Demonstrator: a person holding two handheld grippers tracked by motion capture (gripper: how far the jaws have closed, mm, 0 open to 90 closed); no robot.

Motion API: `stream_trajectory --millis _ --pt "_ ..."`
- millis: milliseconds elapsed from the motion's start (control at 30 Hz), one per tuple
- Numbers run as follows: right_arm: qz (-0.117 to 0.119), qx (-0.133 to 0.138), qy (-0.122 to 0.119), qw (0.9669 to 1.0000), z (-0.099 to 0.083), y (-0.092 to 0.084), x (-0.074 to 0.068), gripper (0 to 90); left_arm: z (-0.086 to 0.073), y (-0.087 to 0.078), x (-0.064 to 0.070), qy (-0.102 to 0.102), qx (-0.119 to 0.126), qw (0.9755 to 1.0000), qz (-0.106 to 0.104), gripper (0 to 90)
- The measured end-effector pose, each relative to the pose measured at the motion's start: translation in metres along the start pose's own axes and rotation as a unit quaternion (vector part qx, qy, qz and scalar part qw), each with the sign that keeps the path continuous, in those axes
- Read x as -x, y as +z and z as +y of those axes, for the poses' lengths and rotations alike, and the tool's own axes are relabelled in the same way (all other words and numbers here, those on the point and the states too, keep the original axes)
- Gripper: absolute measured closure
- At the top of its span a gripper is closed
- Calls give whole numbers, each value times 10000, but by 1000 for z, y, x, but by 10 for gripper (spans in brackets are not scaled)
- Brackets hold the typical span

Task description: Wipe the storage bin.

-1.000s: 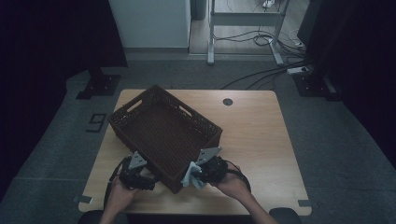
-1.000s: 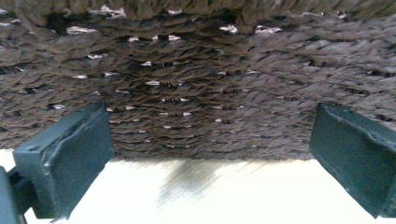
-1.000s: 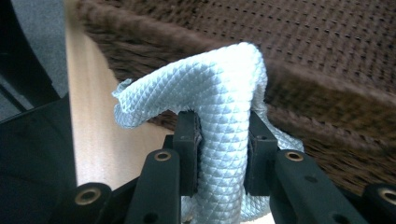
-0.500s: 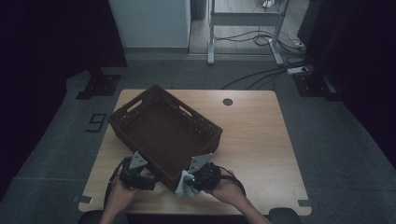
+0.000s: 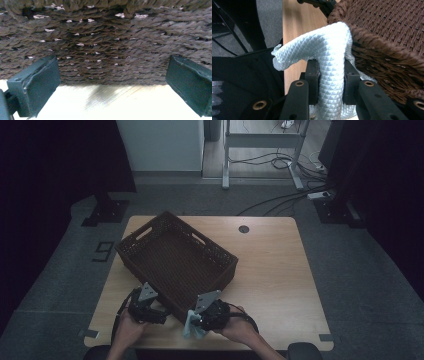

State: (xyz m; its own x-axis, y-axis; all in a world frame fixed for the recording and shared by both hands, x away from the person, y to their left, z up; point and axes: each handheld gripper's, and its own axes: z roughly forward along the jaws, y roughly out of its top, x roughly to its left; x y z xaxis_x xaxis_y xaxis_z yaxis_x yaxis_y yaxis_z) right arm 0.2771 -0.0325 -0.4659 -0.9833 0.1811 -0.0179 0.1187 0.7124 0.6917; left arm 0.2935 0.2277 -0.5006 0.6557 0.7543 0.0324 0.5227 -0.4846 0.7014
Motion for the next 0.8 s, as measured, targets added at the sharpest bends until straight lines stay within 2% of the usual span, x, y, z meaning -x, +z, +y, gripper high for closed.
stream_trajectory --millis 467,533,800 --pt "24 -393 50 9992 -13 22 8 720 0 0 0 3 4 10000 -5 0" --pt "0 -423 18 9991 -15 23 10 721 0 0 0 3 10 10000 -3 0" --pt "-195 -479 229 9984 -23 18 25 719 -1 0 0 -7 40 10000 4 0"
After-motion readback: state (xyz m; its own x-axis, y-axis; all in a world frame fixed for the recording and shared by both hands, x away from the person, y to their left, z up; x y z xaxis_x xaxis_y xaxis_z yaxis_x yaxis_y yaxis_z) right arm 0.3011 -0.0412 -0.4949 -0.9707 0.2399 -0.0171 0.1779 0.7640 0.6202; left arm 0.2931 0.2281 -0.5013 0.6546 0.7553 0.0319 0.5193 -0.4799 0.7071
